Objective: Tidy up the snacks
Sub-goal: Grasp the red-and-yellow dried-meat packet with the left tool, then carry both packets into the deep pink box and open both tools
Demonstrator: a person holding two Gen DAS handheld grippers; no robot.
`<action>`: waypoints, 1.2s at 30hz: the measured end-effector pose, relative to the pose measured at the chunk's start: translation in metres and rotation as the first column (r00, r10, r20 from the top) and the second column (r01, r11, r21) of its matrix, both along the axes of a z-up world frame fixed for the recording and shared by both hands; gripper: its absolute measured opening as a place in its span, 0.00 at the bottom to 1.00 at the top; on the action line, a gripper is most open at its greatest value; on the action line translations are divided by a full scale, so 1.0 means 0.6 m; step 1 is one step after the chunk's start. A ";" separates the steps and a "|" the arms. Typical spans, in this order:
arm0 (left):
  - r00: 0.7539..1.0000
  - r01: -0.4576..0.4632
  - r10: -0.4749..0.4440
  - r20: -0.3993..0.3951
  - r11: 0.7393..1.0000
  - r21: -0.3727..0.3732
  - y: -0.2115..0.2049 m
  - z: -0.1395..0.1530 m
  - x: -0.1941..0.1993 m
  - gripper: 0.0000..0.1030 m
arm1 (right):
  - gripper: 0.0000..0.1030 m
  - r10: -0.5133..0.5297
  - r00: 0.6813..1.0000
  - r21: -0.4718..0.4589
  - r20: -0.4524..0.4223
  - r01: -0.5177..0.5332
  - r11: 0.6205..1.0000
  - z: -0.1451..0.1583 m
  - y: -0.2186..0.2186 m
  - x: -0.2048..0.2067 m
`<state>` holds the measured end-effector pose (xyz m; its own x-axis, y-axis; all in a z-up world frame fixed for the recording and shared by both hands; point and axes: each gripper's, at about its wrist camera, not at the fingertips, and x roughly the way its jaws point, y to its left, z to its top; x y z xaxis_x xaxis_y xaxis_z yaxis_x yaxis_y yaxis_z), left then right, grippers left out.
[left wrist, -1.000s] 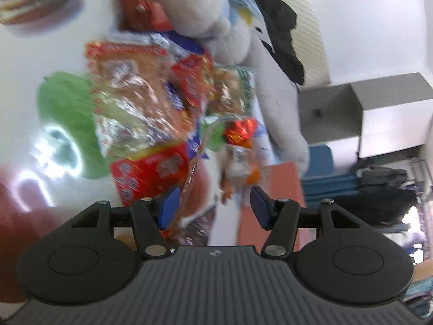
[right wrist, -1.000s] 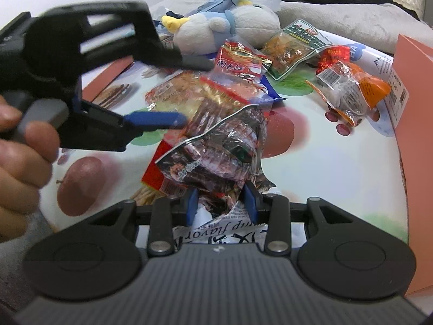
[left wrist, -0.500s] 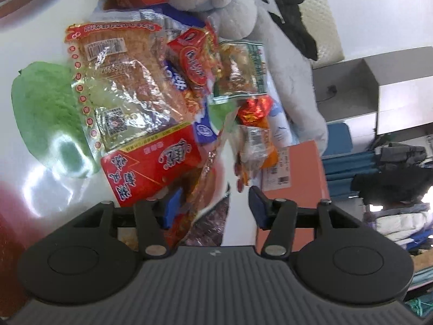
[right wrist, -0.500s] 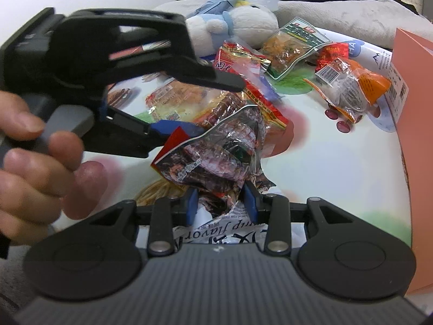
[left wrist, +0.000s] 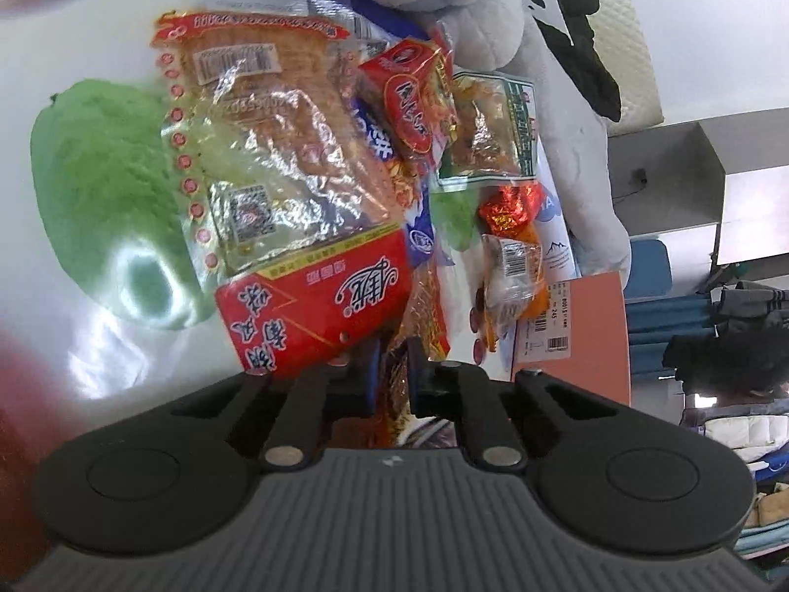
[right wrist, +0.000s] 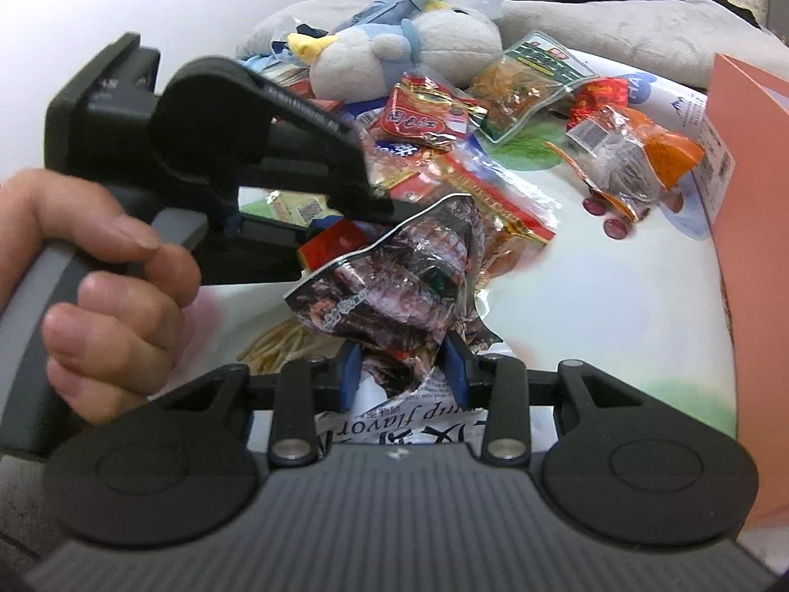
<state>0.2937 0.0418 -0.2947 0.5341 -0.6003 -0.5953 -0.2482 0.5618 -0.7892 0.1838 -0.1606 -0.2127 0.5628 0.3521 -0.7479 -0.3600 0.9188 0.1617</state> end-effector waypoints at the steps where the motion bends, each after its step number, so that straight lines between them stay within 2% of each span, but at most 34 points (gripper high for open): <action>1: 1.000 -0.001 0.001 0.001 1.000 0.000 0.001 0.000 -0.004 0.12 | 0.37 -0.008 1.000 0.000 -0.005 0.008 1.000 0.002 -0.004 -0.001; 5: 0.998 0.033 -0.033 0.048 0.999 0.019 -0.010 0.016 -0.012 0.09 | 0.36 -0.050 0.998 -0.007 -0.025 0.050 0.999 0.009 -0.017 -0.006; 10: 0.987 0.090 -0.111 0.118 0.981 0.169 -0.039 0.066 -0.033 0.08 | 0.36 -0.100 0.994 -0.022 -0.040 0.100 0.995 0.023 -0.034 -0.010; 12: 0.978 0.109 -0.151 0.145 0.958 0.263 -0.055 0.088 -0.043 0.07 | 0.36 -0.119 0.992 -0.026 -0.046 0.118 0.993 0.026 -0.042 -0.012; 15: 0.958 0.135 -0.222 0.183 0.908 0.397 -0.083 0.118 -0.059 0.07 | 0.36 -0.144 0.988 -0.030 -0.055 0.143 0.989 0.034 -0.051 -0.014; 20: 0.937 0.147 -0.288 0.196 0.836 0.529 -0.113 0.147 -0.084 0.07 | 0.36 -0.163 0.985 -0.058 -0.049 0.161 0.985 0.051 -0.055 -0.014; 26: 0.929 0.151 -0.316 0.193 0.801 0.579 -0.121 0.169 -0.101 0.07 | 0.36 -0.179 0.983 -0.058 -0.043 0.176 0.983 0.073 -0.062 -0.012; 33: 0.921 0.131 -0.318 0.223 0.795 0.592 -0.123 0.209 -0.108 0.07 | 0.36 -0.190 0.982 -0.063 -0.011 0.189 0.980 0.111 -0.076 -0.009; 36: 0.908 0.125 -0.337 0.249 0.785 0.607 -0.128 0.240 -0.109 0.07 | 0.36 -0.197 0.980 -0.053 0.016 0.197 0.979 0.137 -0.084 -0.007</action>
